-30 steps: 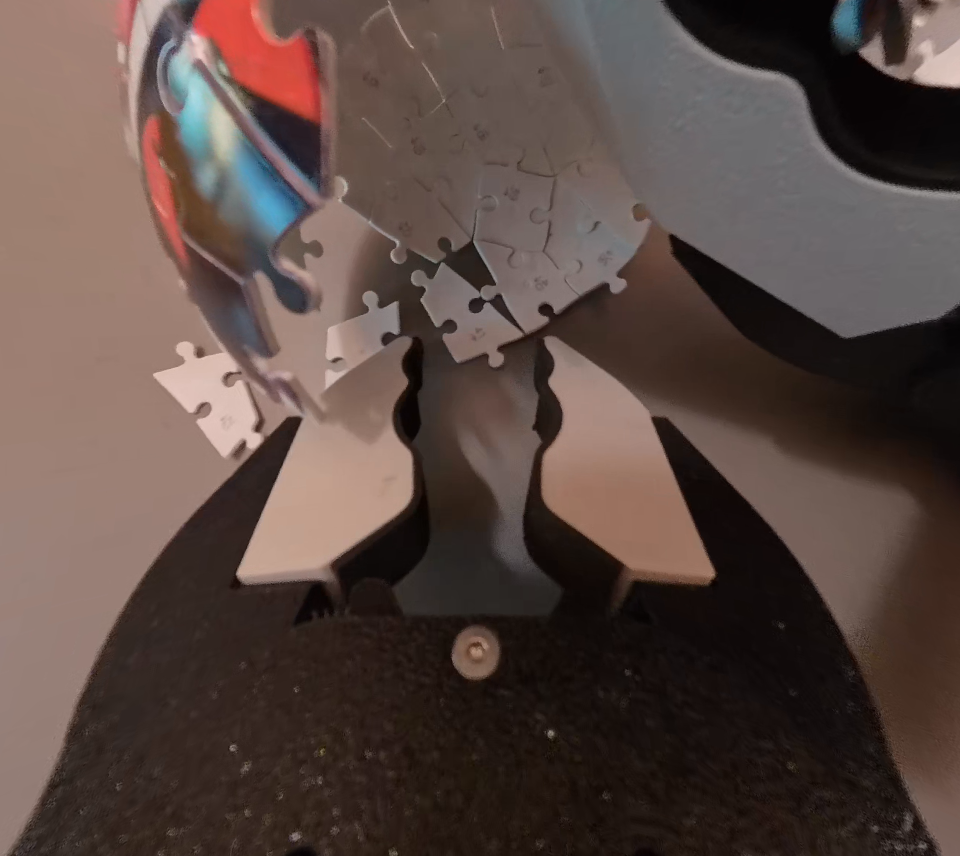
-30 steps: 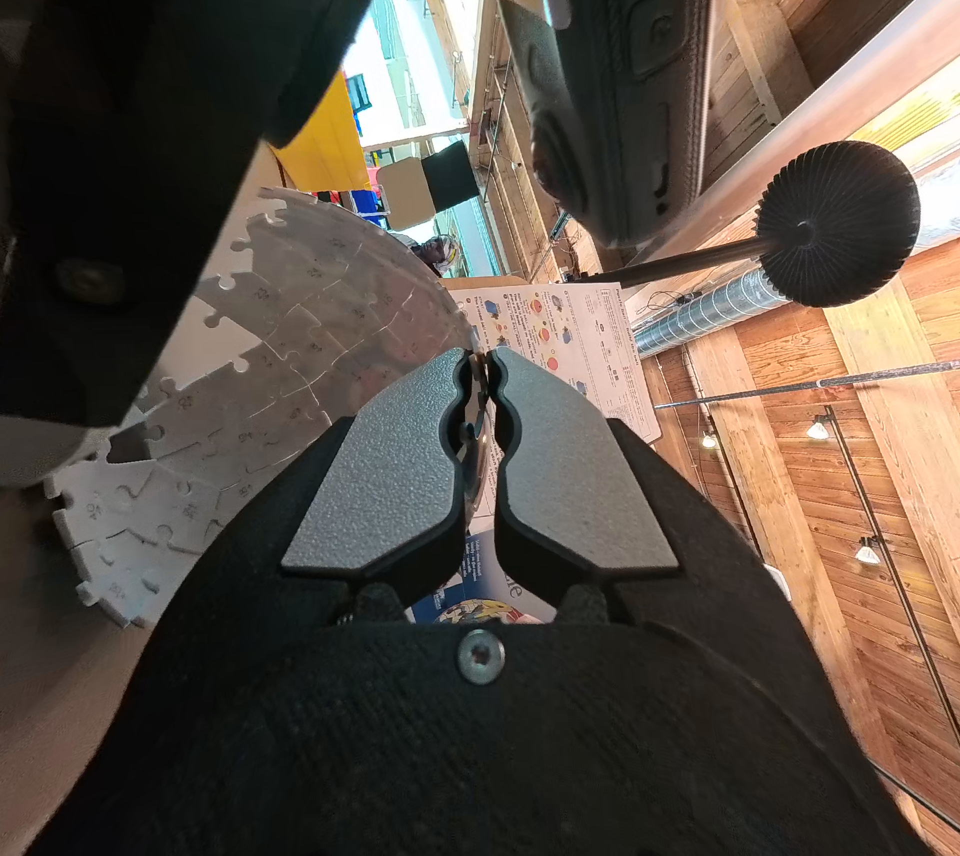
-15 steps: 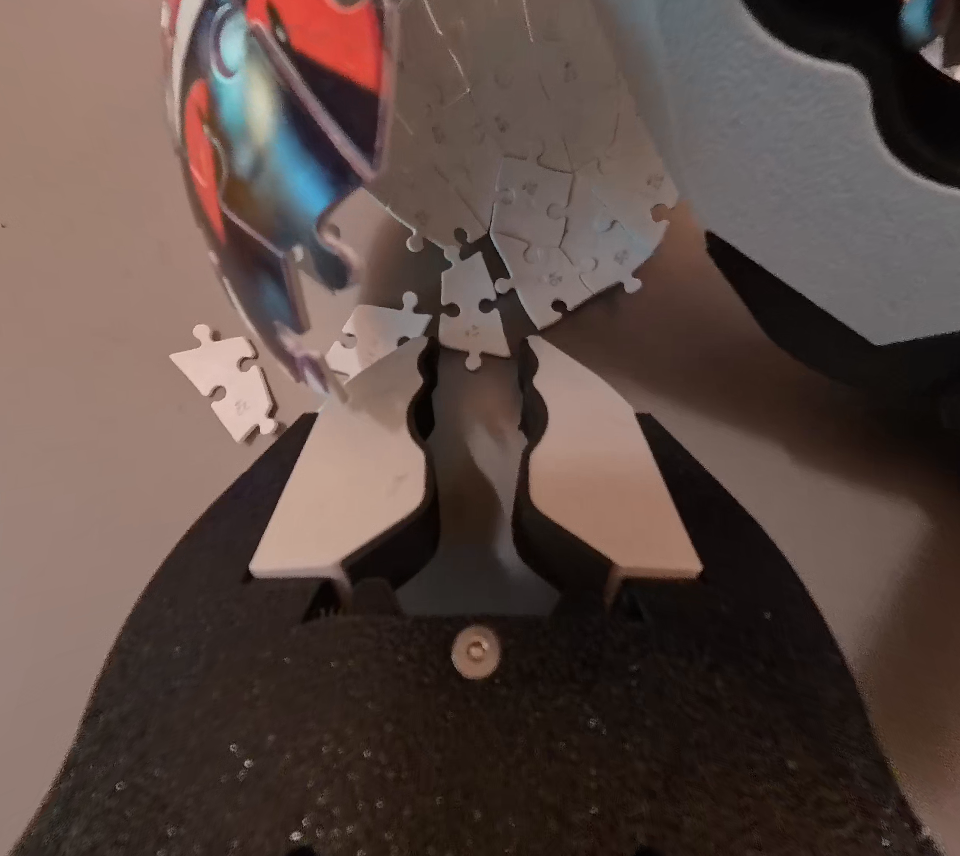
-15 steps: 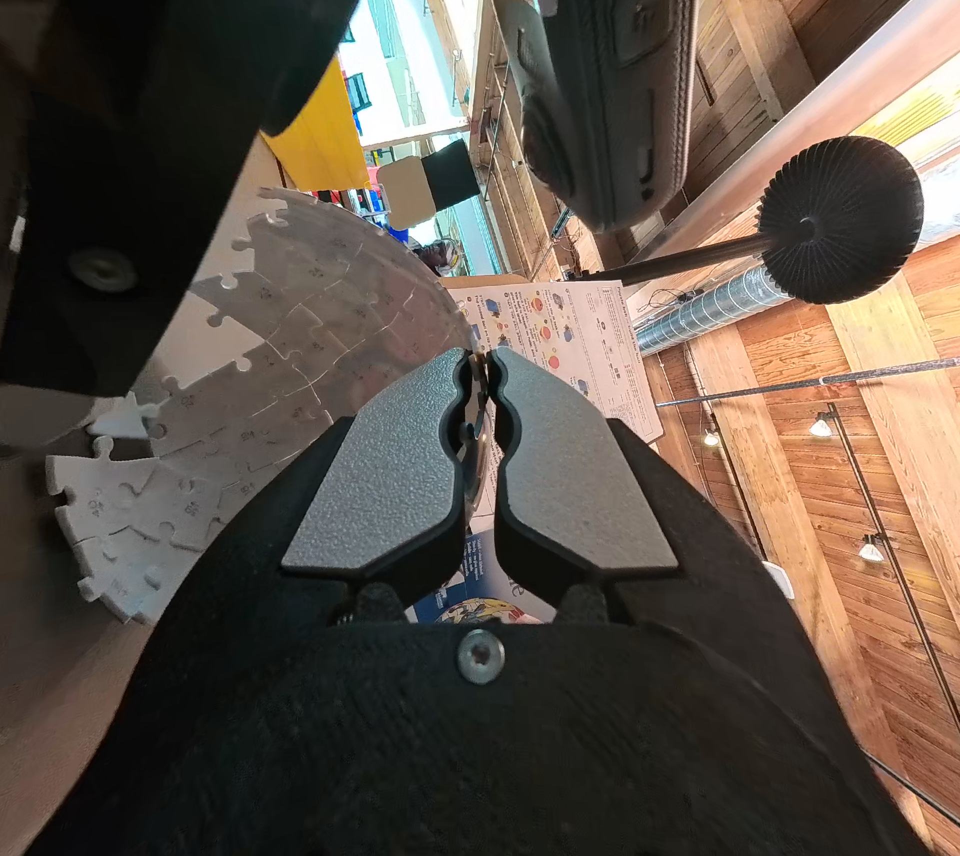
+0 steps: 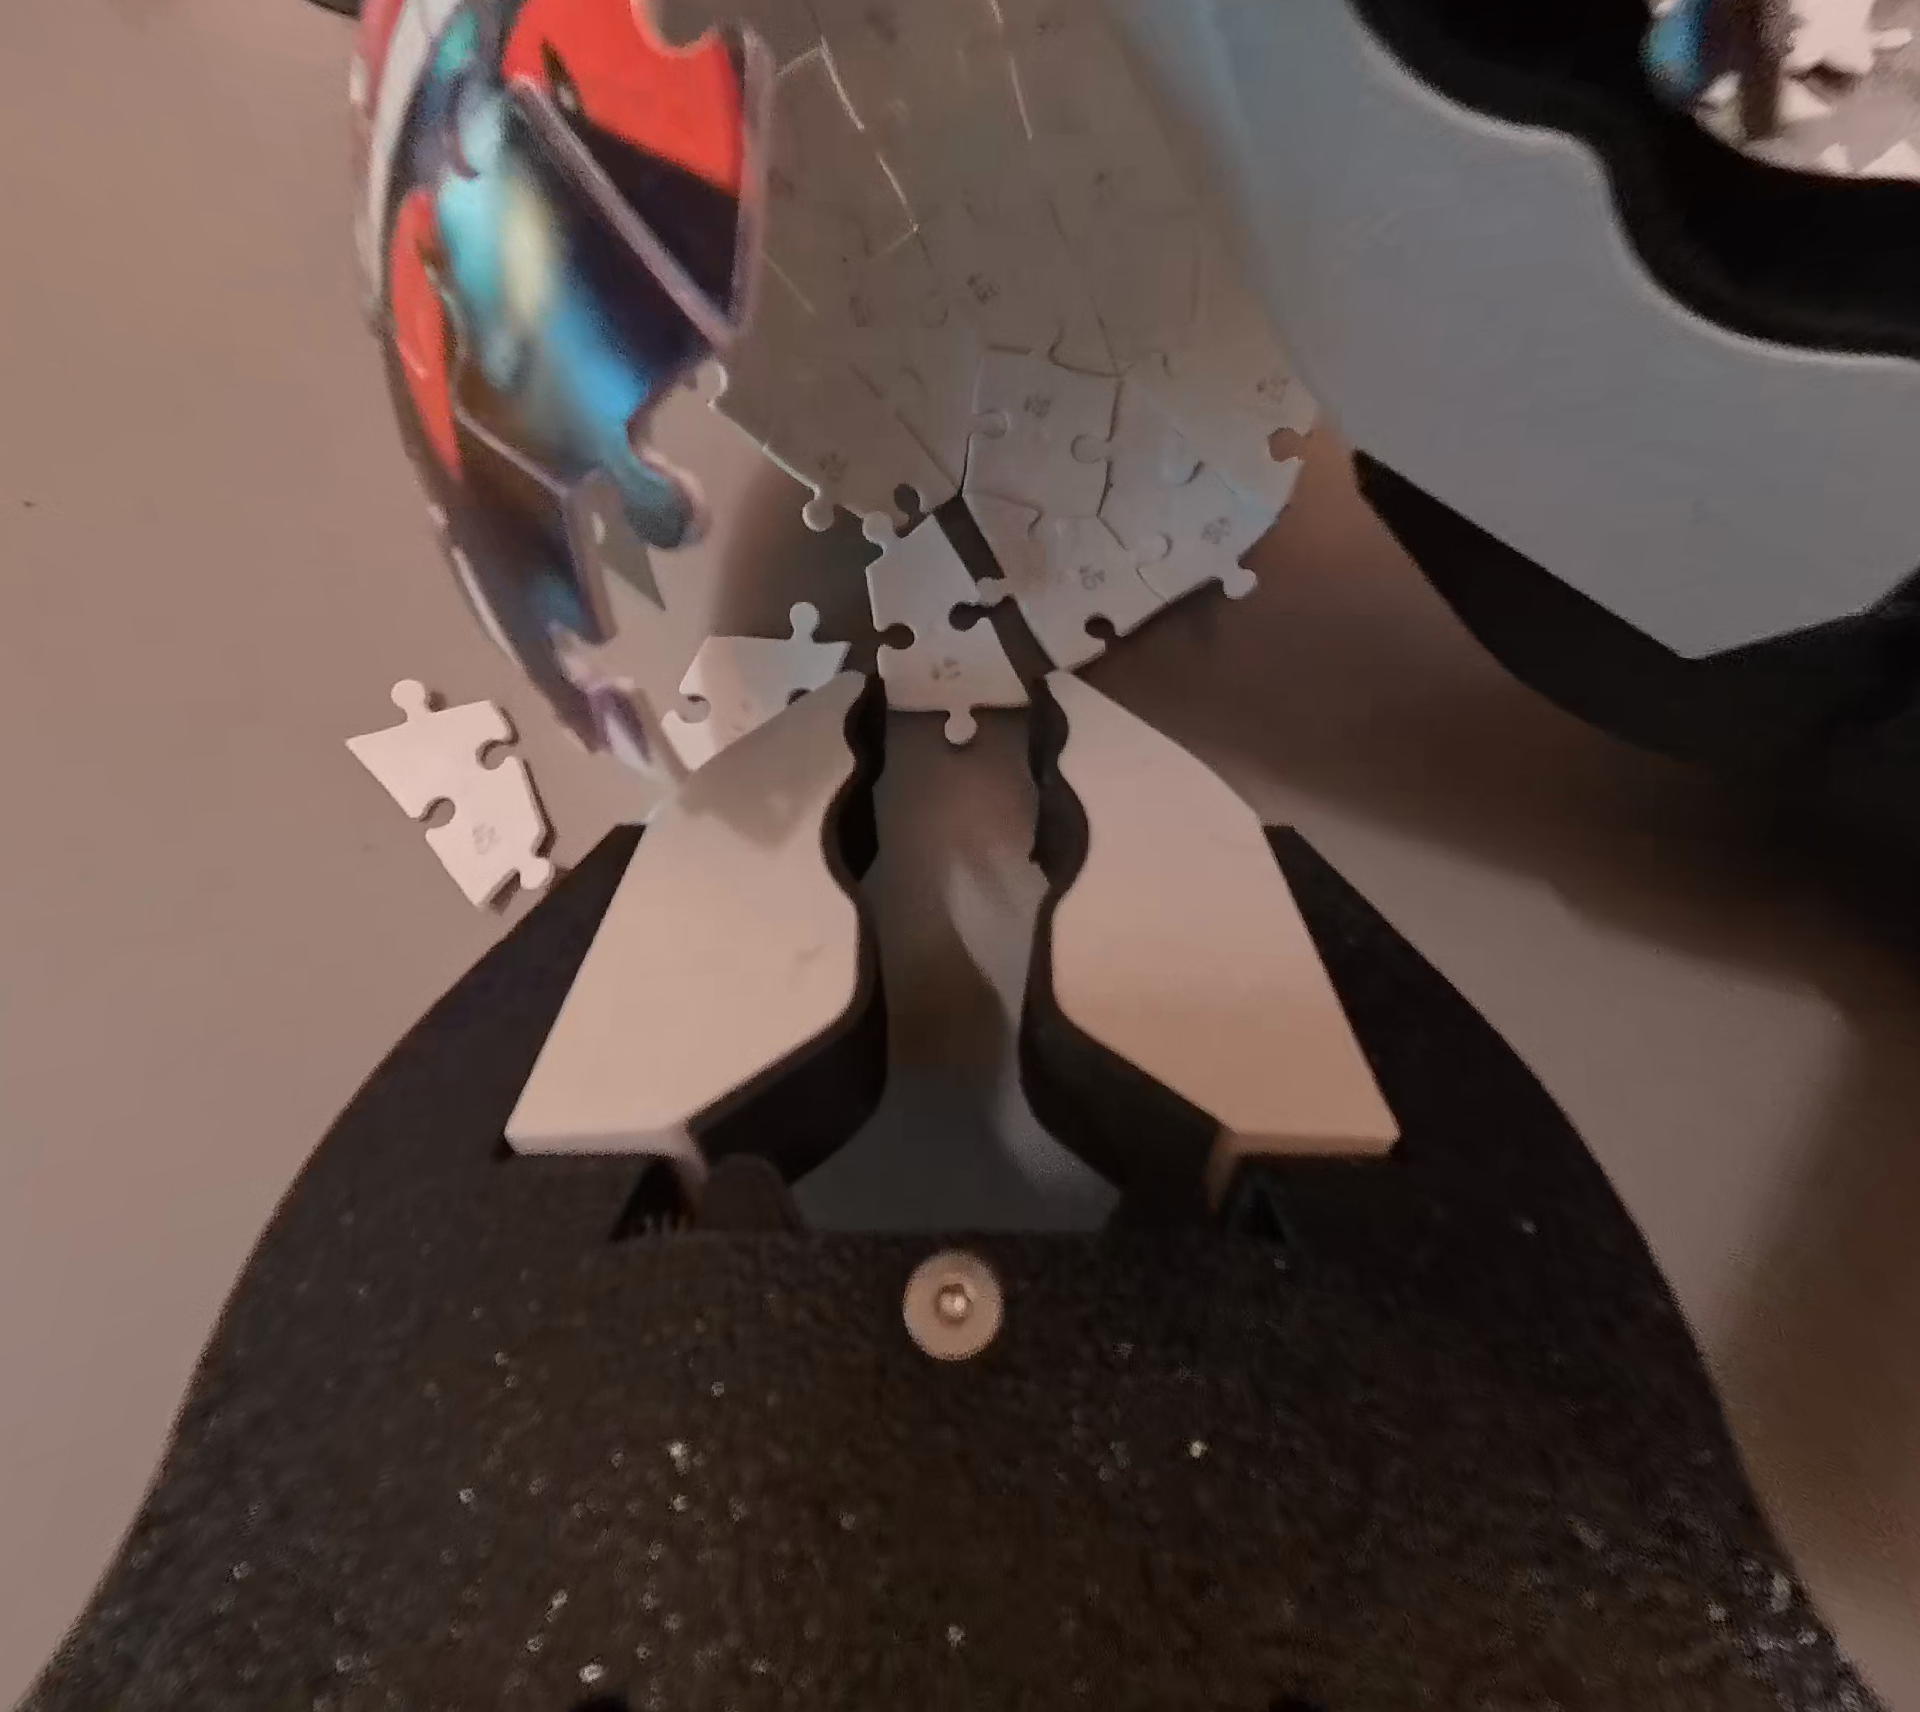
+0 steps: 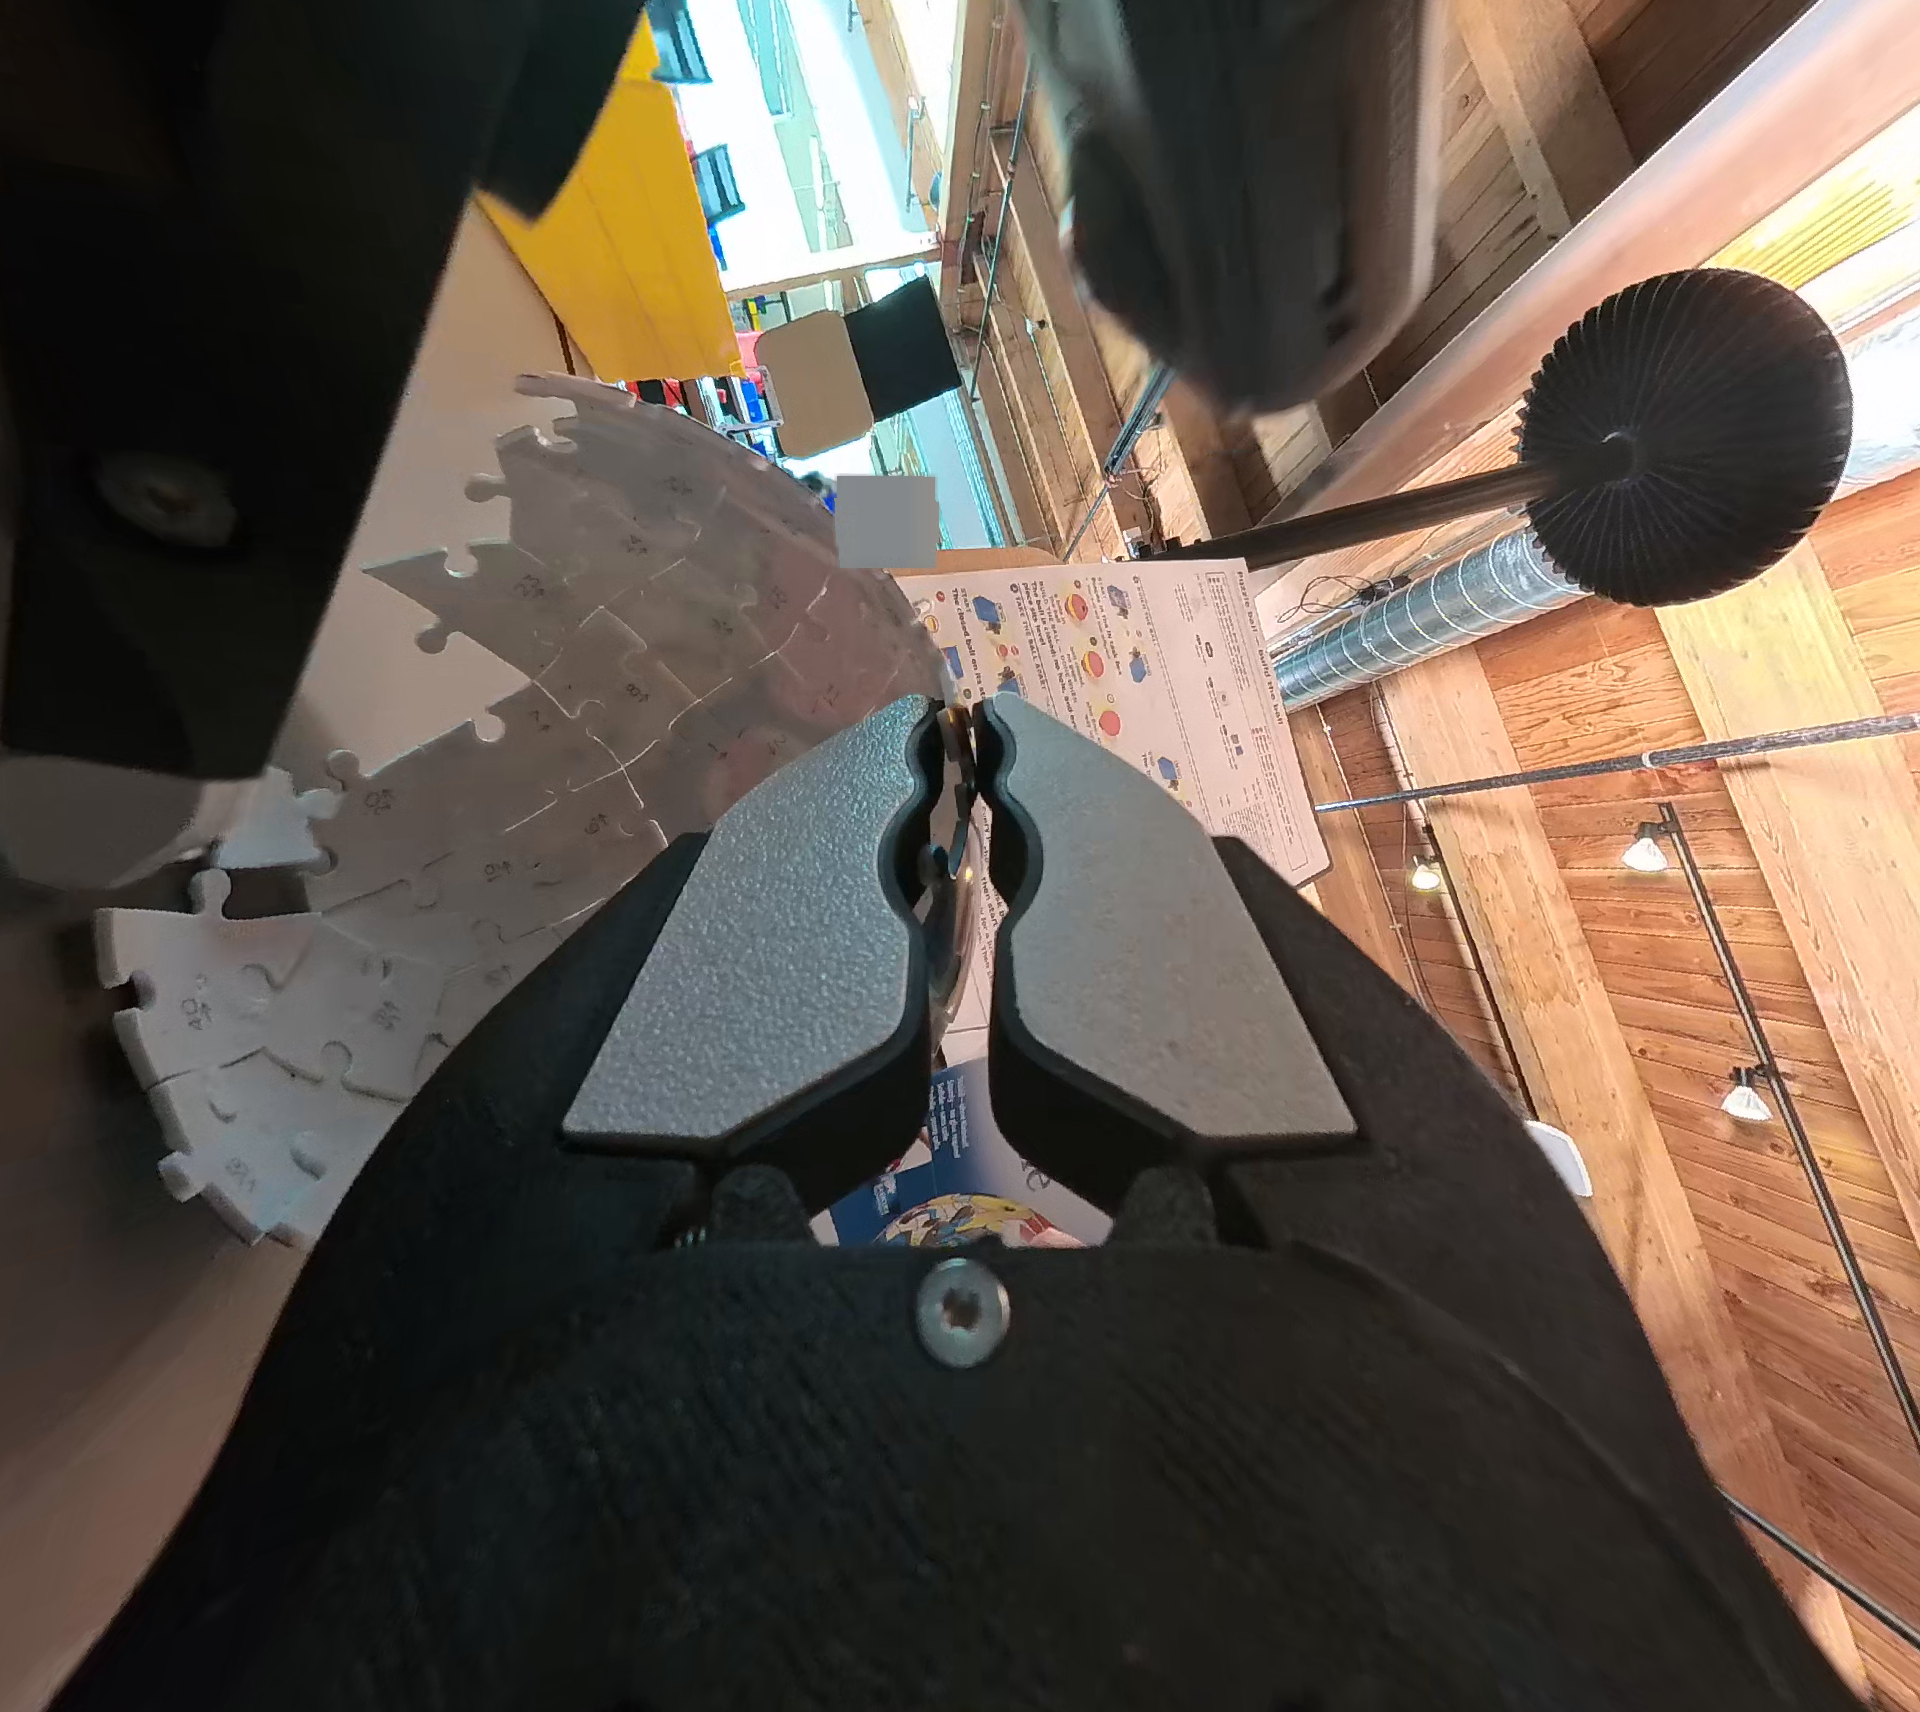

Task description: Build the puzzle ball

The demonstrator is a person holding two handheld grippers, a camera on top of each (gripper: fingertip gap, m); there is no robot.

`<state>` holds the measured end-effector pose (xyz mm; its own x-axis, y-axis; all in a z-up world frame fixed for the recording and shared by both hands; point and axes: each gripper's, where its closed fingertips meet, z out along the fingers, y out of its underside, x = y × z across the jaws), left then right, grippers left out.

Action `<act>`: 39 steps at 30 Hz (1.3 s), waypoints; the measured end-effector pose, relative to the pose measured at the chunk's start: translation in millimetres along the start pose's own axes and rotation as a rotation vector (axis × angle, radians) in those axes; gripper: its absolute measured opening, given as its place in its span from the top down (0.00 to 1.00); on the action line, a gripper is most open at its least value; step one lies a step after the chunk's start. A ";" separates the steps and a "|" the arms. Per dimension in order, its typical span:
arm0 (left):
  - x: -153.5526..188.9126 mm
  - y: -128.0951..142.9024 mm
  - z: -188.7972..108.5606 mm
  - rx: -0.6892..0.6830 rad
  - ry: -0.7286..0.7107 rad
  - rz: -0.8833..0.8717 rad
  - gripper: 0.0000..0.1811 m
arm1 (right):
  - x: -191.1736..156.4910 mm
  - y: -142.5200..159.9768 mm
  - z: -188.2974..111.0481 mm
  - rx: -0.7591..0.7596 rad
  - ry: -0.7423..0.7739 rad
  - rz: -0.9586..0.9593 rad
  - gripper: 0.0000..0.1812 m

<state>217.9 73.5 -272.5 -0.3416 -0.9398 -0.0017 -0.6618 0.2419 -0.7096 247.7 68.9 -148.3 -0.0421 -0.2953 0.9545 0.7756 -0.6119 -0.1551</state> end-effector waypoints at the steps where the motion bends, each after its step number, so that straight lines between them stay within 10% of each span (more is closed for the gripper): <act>1: 0.6 -2.1 -1.9 0.015 -0.001 0.000 0.86 | -0.1 0.3 0.2 -0.001 0.000 0.002 0.97; 39: 4.5 -17.8 -0.1 0.089 0.027 0.129 0.91 | -0.5 1.2 0.6 -0.005 -0.002 0.028 0.97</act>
<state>228.0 65.0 -259.8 -0.4384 -0.8953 -0.0786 -0.5501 0.3365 -0.7643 249.1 68.7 -148.7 -0.0191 -0.3107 0.9503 0.7733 -0.6071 -0.1830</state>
